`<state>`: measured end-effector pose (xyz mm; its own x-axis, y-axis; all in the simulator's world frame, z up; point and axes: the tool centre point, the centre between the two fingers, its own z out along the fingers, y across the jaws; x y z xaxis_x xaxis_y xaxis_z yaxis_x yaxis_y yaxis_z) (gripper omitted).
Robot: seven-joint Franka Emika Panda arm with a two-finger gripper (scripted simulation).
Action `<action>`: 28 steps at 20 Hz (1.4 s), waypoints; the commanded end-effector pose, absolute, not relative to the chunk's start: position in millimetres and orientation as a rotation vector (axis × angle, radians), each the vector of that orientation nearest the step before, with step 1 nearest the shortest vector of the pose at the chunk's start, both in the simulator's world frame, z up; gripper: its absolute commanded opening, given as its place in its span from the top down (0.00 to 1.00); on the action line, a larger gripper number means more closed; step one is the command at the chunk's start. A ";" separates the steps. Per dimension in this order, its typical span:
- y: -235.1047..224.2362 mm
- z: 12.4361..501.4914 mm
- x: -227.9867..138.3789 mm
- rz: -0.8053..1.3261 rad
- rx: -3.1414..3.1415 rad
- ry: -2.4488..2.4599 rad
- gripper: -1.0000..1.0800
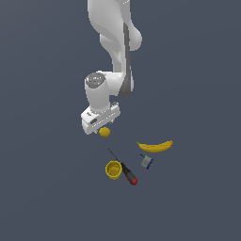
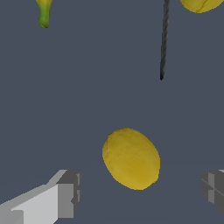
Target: Pick up a designated object from a clutter of objects.
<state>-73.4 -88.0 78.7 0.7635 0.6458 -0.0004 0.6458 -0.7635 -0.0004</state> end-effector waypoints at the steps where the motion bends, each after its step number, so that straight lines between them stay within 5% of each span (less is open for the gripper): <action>1: -88.0 76.7 -73.5 0.001 -2.950 -1.080 0.04; 18: -87.8 28.2 -74.5 0.000 -2.948 -1.086 0.04; 19: -87.8 28.2 -74.5 0.000 -2.948 -1.086 1.00; 28: -87.8 28.2 -74.5 0.000 -2.948 -1.086 1.00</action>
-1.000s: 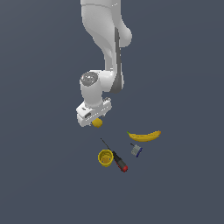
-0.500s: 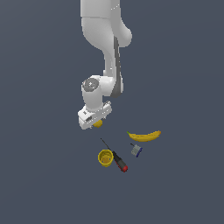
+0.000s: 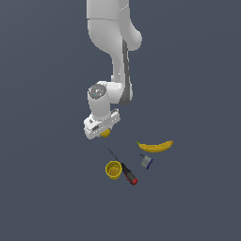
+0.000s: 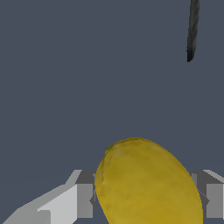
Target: Pick up a designated object from a clutter of objects.
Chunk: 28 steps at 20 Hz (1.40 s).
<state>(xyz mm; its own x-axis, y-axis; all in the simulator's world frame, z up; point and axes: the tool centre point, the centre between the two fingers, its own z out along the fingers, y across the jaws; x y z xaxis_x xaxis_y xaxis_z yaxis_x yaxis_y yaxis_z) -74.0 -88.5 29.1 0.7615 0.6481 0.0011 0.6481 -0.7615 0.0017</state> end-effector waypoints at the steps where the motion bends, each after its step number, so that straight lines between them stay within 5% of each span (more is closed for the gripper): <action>1: -88.5 29.0 -74.0 0.002 2.947 1.085 1.00; 13: -82.6 62.9 -71.6 0.002 2.947 1.085 1.00; 28: -60.4 190.8 -61.1 0.001 2.947 1.086 1.00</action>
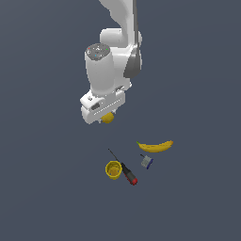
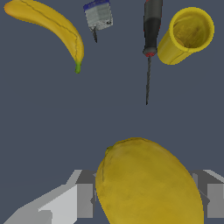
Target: Pick up a designated object from a clutter of objects.
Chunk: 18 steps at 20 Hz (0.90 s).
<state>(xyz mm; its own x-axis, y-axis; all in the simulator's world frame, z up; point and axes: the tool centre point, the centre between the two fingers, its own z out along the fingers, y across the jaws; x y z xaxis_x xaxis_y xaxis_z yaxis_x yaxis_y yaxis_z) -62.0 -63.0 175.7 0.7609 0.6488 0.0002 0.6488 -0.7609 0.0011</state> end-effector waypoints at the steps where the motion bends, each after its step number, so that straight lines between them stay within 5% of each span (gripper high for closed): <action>1: -58.8 200.4 -60.2 0.001 2.947 1.086 1.00; 18: -36.0 337.4 -43.7 0.000 2.947 1.087 1.00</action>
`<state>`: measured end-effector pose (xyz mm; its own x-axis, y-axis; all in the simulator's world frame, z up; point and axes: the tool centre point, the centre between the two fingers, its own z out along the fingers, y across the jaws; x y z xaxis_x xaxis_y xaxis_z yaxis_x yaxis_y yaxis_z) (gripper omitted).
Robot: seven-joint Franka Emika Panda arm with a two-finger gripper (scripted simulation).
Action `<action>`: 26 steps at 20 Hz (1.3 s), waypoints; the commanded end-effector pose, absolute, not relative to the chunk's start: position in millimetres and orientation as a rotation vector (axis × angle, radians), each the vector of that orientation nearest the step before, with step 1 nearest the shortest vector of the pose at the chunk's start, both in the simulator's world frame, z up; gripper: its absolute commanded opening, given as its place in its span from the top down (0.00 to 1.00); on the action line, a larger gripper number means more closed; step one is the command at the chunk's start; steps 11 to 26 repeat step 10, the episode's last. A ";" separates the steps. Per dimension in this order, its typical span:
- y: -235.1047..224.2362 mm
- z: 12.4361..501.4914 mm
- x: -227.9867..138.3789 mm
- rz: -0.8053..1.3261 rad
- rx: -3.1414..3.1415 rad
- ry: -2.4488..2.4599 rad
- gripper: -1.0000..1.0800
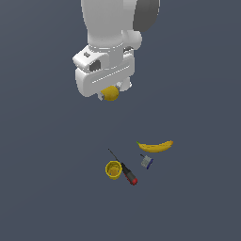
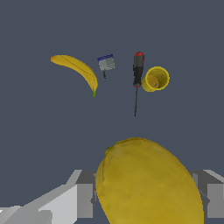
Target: Pick up a designated object from a clutter of objects.
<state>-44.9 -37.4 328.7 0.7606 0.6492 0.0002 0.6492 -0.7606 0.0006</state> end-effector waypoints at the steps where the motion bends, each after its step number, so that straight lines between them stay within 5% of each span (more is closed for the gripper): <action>1: -35.3 341.8 -43.0 0.000 2.947 1.087 1.00; 26: -32.6 358.7 -38.7 0.000 2.947 1.087 1.00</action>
